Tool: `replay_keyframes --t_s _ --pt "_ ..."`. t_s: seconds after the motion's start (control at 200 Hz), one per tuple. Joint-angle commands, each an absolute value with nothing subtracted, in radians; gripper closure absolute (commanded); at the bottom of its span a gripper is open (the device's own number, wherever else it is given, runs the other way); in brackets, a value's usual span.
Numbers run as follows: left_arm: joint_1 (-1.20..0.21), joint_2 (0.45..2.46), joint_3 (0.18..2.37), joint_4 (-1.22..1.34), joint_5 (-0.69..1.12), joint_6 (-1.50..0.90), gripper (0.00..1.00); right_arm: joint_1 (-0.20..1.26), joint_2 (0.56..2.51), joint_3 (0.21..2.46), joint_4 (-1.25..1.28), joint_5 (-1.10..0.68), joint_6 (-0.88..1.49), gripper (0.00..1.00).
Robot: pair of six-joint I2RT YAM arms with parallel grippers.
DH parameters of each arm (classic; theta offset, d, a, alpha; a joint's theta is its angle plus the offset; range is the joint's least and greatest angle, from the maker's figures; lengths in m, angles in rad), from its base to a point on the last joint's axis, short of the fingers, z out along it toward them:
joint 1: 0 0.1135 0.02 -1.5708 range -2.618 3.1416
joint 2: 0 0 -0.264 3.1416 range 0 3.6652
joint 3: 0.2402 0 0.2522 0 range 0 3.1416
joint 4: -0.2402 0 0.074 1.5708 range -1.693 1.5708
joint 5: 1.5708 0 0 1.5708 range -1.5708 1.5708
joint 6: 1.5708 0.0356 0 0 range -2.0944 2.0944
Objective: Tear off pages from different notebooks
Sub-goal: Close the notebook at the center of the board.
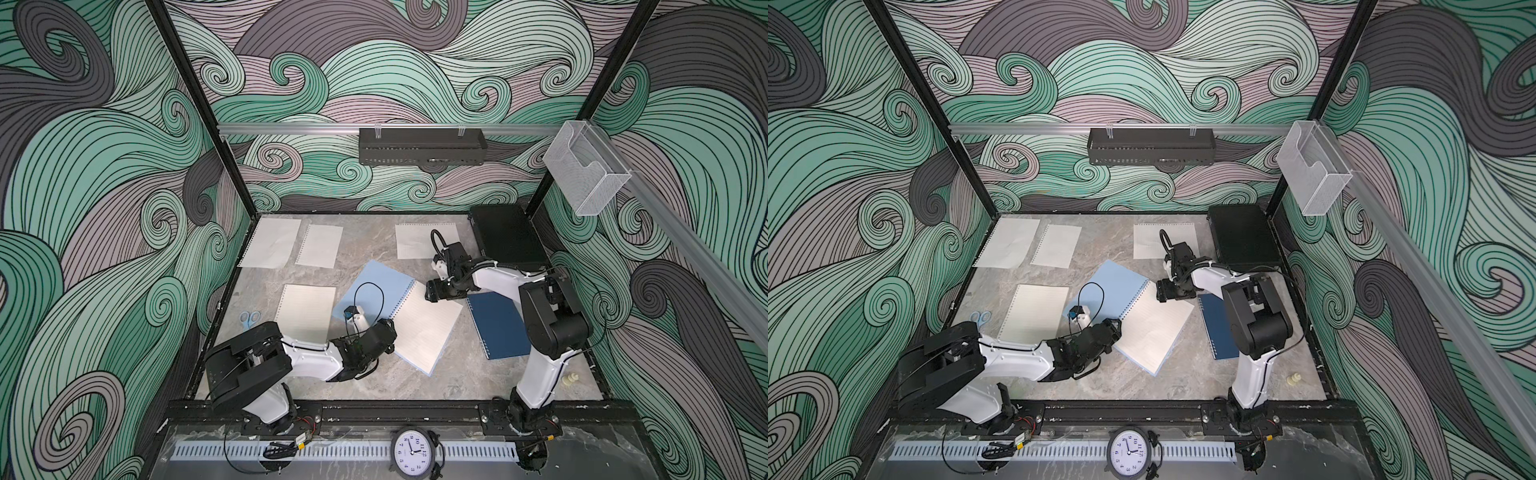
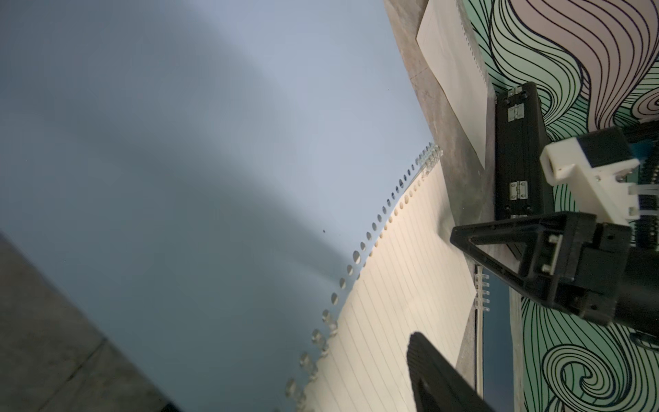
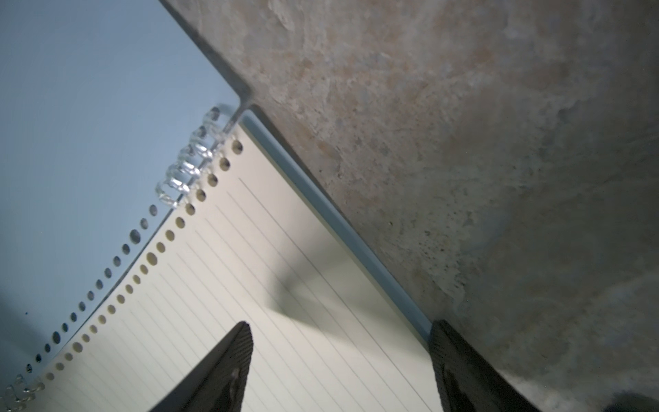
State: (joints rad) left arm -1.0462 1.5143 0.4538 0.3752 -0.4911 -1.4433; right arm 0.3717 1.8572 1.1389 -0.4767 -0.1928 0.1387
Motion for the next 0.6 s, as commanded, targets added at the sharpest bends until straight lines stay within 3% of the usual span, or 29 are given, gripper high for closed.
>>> replay_keyframes --t_s 0.0,0.45,0.595 --pt "-1.011 1.524 0.407 0.268 -0.483 -1.410 0.28 0.363 1.907 1.108 -0.611 -0.163 0.135 0.22" --pt "-0.894 1.583 0.372 0.505 -0.377 -1.274 0.36 0.364 1.915 1.109 -0.629 -0.186 0.115 0.27" --pt "-0.874 1.606 0.393 0.552 -0.327 -1.214 0.50 0.365 1.914 1.109 -0.635 -0.190 0.105 0.28"
